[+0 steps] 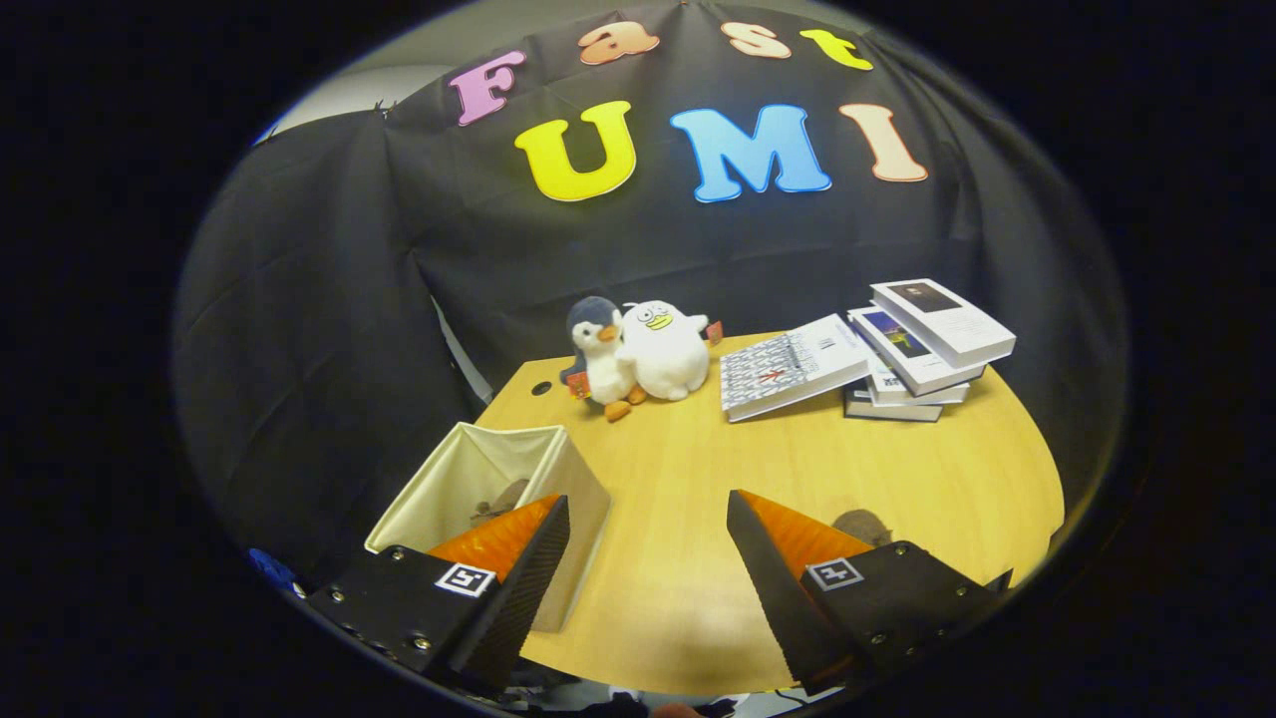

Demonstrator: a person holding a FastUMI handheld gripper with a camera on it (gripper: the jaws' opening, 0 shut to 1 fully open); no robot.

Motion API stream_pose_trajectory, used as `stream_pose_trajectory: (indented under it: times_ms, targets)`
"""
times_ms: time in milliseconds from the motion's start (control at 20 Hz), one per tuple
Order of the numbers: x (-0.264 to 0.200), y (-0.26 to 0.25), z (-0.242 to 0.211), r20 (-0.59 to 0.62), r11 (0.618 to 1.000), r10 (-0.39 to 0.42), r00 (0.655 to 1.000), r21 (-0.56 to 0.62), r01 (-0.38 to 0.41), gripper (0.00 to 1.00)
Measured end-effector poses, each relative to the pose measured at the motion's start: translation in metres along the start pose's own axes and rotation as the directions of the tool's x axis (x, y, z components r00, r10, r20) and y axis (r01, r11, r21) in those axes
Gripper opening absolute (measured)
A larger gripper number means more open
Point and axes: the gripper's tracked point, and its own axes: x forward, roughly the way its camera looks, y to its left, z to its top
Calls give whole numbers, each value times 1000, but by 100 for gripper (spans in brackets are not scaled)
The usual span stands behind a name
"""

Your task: Open the storage box then place both shoes into the box .Put the left shoe in first, then the right shoe, with the right side of both shoes facing outward in a uniform manner.

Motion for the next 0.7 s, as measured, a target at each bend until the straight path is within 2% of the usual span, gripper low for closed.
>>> stream_pose_trajectory:
  times_ms: [150,700]
  targets:
    - [-3,-39,-12,-12,998,-56,998,-22,55,98]
    - [-6,-139,-58,-76,984,-177,981,-32,175,98]
